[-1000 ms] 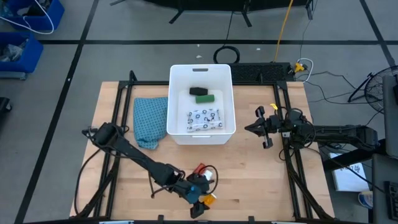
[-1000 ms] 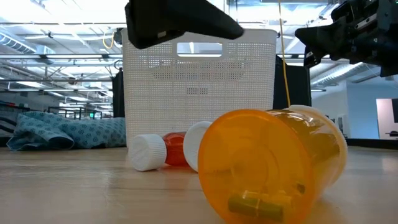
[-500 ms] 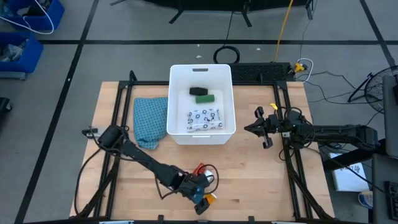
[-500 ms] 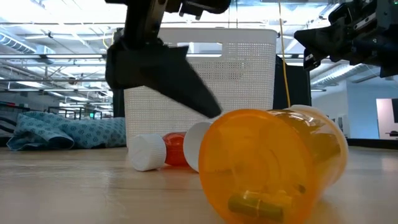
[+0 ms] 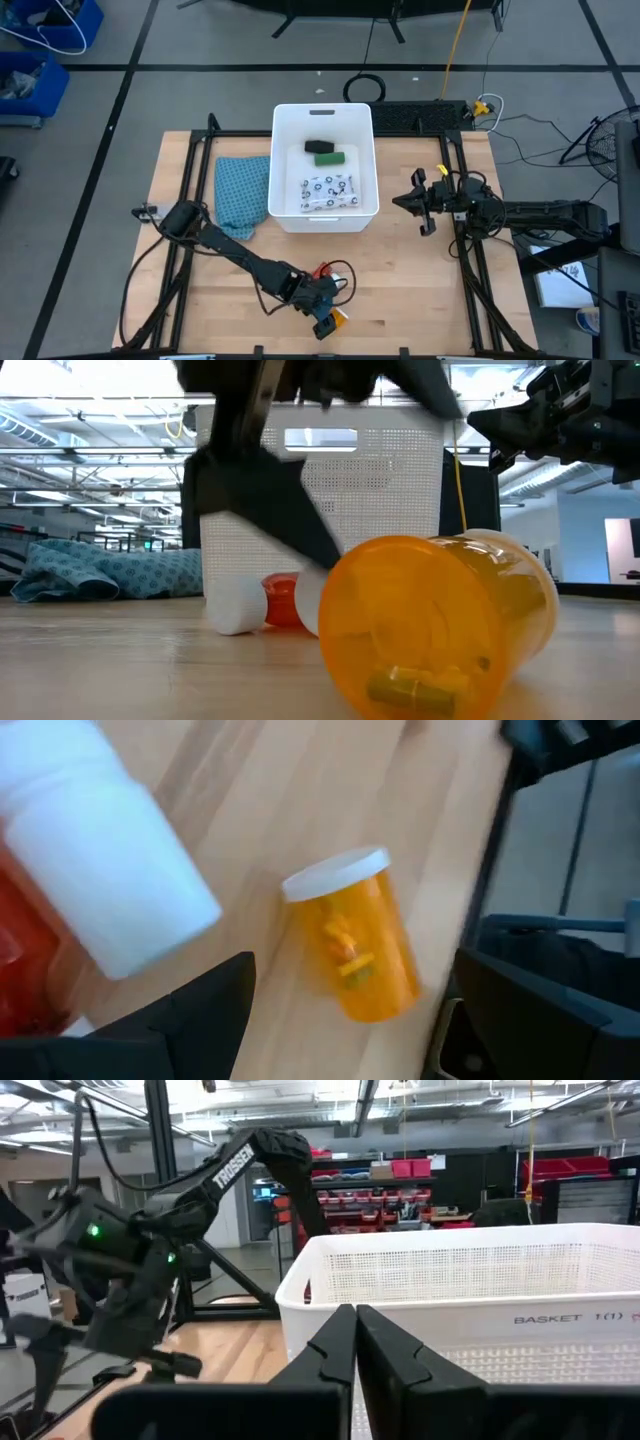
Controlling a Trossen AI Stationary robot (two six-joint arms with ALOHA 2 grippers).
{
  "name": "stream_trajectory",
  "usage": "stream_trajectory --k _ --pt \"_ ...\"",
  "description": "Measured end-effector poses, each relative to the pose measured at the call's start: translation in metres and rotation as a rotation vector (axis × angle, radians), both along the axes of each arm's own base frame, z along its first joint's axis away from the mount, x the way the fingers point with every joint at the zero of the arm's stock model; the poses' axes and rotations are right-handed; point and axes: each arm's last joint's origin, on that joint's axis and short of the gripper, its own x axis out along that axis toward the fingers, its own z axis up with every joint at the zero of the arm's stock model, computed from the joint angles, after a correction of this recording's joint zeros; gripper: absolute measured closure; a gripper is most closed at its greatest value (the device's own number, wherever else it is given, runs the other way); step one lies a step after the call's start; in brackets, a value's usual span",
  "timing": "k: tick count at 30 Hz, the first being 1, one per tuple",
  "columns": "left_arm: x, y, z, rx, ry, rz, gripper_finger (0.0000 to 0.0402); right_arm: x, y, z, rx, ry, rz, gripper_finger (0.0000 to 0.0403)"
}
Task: Pick & place medical supplies in basket/bin
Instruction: Put the red pill bottle into the white container
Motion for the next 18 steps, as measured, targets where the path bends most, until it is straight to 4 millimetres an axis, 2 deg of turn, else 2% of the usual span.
stream_trajectory --k 6,10,14,18 --pt "-0.01 0.013 0.031 0.034 0.003 0.039 0.0055 0.0 0.0 0.0 -0.003 0.004 0.002 0.0399" --pt "-0.026 0.026 0.045 0.157 0.068 0.101 0.0055 0.001 0.0 -0.002 0.001 0.018 0.003 0.0399" --pt "-0.036 0.037 0.03 0.252 0.24 0.112 0.0055 0.001 0.0 -0.003 0.006 0.029 0.004 0.0399" --pt "-0.031 0.039 0.01 0.235 0.319 0.1 0.0055 0.002 0.0 -0.004 0.012 0.035 0.005 0.0399"
